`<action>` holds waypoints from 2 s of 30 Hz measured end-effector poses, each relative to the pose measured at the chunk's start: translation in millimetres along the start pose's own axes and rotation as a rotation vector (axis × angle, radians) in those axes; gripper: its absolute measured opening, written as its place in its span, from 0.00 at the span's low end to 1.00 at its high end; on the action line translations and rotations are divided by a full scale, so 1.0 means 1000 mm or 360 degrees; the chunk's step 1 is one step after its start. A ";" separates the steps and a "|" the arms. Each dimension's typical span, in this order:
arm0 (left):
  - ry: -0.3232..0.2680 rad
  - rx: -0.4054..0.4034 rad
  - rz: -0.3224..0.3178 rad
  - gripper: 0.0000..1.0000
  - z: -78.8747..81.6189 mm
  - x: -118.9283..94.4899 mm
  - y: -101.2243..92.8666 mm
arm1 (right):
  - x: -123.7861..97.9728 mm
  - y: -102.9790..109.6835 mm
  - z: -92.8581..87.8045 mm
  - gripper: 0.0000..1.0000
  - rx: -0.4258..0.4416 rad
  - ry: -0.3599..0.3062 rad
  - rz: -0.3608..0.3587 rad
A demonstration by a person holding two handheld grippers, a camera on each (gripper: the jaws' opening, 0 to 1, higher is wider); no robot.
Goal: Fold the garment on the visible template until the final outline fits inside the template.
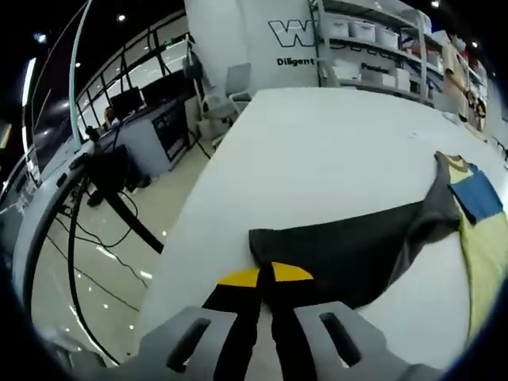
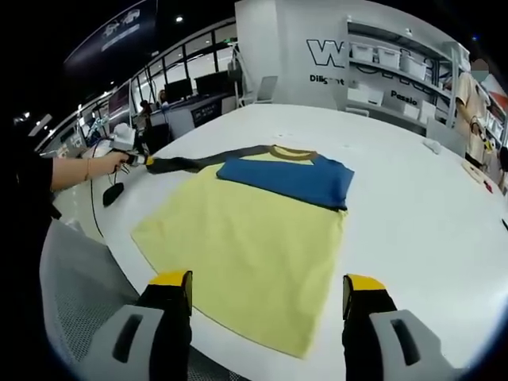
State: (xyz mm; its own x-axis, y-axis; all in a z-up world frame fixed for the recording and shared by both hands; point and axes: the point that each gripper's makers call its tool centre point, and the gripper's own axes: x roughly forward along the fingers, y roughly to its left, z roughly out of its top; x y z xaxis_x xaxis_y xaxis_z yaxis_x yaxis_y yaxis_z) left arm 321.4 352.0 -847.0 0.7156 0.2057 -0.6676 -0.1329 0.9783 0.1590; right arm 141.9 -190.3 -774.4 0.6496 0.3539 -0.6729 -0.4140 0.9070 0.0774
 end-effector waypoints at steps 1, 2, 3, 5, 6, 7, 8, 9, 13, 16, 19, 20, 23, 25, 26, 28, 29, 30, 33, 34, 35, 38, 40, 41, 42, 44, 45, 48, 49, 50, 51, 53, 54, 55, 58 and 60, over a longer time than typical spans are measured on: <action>0.0010 0.0010 -0.0006 0.09 -0.002 0.000 0.000 | 0.000 0.000 0.000 0.76 -0.0001 0.0002 -0.0002; 0.0024 0.0008 -0.0010 0.10 -0.005 0.001 0.000 | 0.000 0.000 -0.001 0.76 -0.0003 0.0003 -0.0004; 0.0032 0.0015 -0.0020 0.11 -0.007 0.000 0.000 | 0.000 0.000 -0.001 0.76 -0.0002 0.0003 -0.0004; -0.0007 0.0083 -0.0051 0.25 -0.001 0.001 0.000 | -0.001 0.000 -0.001 0.76 0.0002 0.0000 -0.0001; -0.0048 0.0135 -0.0129 0.36 0.005 0.002 -0.007 | -0.001 0.000 0.000 0.76 0.0004 -0.0003 0.0000; -0.0071 0.0121 -0.0152 0.49 0.010 0.001 -0.010 | -0.001 0.000 0.000 0.76 0.0005 -0.0005 -0.0001; -0.0118 0.0121 -0.0175 0.54 0.018 0.000 -0.010 | -0.001 -0.001 0.000 0.76 0.0005 -0.0005 -0.0003; -0.0129 0.0139 -0.0178 0.56 0.022 -0.001 -0.009 | -0.001 -0.001 0.000 0.76 0.0005 -0.0004 -0.0006; -0.0120 0.0239 -0.0238 0.51 0.031 0.004 -0.013 | 0.000 -0.001 -0.002 0.76 0.0009 0.0004 -0.0007; -0.0109 0.0348 -0.0426 0.61 0.035 0.012 -0.041 | 0.001 -0.001 -0.004 0.76 0.0015 0.0013 -0.0003; -0.0026 0.0427 -0.0483 0.65 0.030 0.017 -0.052 | 0.000 -0.005 -0.006 0.76 0.0017 0.0024 -0.0022; -0.0014 0.0440 -0.0480 0.63 0.030 0.018 -0.053 | 0.000 -0.006 -0.006 0.76 0.0017 0.0026 -0.0026; -0.0012 0.0485 -0.0503 0.57 0.033 0.023 -0.060 | 0.000 -0.007 -0.006 0.76 0.0024 0.0024 -0.0033; 0.0016 0.0523 -0.0530 0.57 0.031 0.026 -0.066 | 0.000 -0.007 -0.007 0.76 0.0035 0.0025 -0.0031; 0.0002 0.0504 -0.0537 0.56 0.033 0.026 -0.066 | -0.001 -0.007 -0.008 0.76 0.0036 0.0029 -0.0033; 0.0046 0.0445 -0.0588 0.53 0.031 0.027 -0.071 | -0.001 -0.008 -0.010 0.76 0.0035 0.0039 -0.0038; 0.0072 0.0418 -0.0613 0.51 0.029 0.027 -0.073 | -0.001 -0.009 -0.011 0.76 0.0038 0.0044 -0.0043; 0.0084 0.0409 -0.0637 0.49 0.028 0.027 -0.074 | -0.002 -0.009 -0.012 0.76 0.0040 0.0047 -0.0045; 0.0086 0.0413 -0.0640 0.48 0.028 0.028 -0.073 | -0.004 -0.011 -0.013 0.76 0.0053 0.0043 -0.0059; 0.0087 0.0412 -0.0642 0.48 0.028 0.028 -0.073 | -0.004 -0.011 -0.014 0.76 0.0056 0.0042 -0.0059; 0.0085 0.0414 -0.0645 0.48 0.028 0.028 -0.073 | -0.004 -0.011 -0.014 0.76 0.0058 0.0041 -0.0060; 0.0069 0.0424 -0.0667 0.47 0.028 0.027 -0.074 | -0.004 -0.011 -0.015 0.76 0.0071 0.0040 -0.0065; 0.0063 0.0427 -0.0662 0.44 0.028 0.027 -0.074 | -0.004 -0.011 -0.016 0.76 0.0079 0.0040 -0.0066; 0.0050 0.0423 -0.0664 0.41 0.028 0.027 -0.076 | -0.004 -0.011 -0.016 0.76 0.0080 0.0039 -0.0065; 0.0048 0.0423 -0.0662 0.37 0.029 0.027 -0.076 | -0.004 -0.011 -0.016 0.76 0.0081 0.0038 -0.0065; 0.0038 0.0419 -0.0645 0.25 0.030 0.027 -0.077 | -0.005 -0.012 -0.015 0.76 0.0078 0.0035 -0.0065; 0.0041 0.0429 -0.0617 0.13 0.030 0.027 -0.076 | -0.005 -0.012 -0.014 0.76 0.0076 0.0034 -0.0067; 0.0023 0.0515 -0.0571 0.08 0.030 0.027 -0.074 | -0.006 -0.013 -0.012 0.75 0.0074 0.0027 -0.0073; 0.0022 0.0522 -0.0563 0.08 0.029 0.026 -0.075 | -0.006 -0.013 -0.013 0.75 0.0072 0.0028 -0.0073; 0.0016 0.0554 -0.0533 0.08 0.030 0.025 -0.073 | -0.006 -0.013 -0.013 0.75 0.0070 0.0028 -0.0073; 0.0012 0.0562 -0.0508 0.08 0.031 0.025 -0.072 | -0.006 -0.013 -0.013 0.75 0.0070 0.0030 -0.0072; -0.0009 0.0540 -0.0490 0.08 0.034 0.024 -0.070 | -0.006 -0.013 -0.014 0.75 0.0068 0.0036 -0.0071; -0.0043 0.0520 -0.0483 0.08 0.040 0.021 -0.069 | -0.006 -0.013 -0.015 0.75 0.0065 0.0036 -0.0070; -0.0066 0.0505 -0.0469 0.08 0.045 0.020 -0.067 | -0.007 -0.012 -0.015 0.74 0.0065 0.0038 -0.0068; -0.0126 0.0395 -0.0432 0.08 0.059 0.017 -0.059 | -0.007 -0.012 -0.015 0.73 0.0061 0.0042 -0.0068; -0.0175 0.0347 -0.0373 0.08 0.068 0.015 -0.048 | -0.007 -0.011 -0.016 0.73 0.0053 0.0050 -0.0070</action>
State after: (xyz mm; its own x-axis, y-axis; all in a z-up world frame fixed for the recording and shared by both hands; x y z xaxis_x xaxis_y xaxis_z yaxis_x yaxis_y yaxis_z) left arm 385.2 306.2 -814.9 0.7806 -0.0396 -0.6238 0.1852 0.9678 0.1703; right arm 131.6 -207.0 -782.1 0.6459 0.3067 -0.6991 -0.3636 0.9288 0.0715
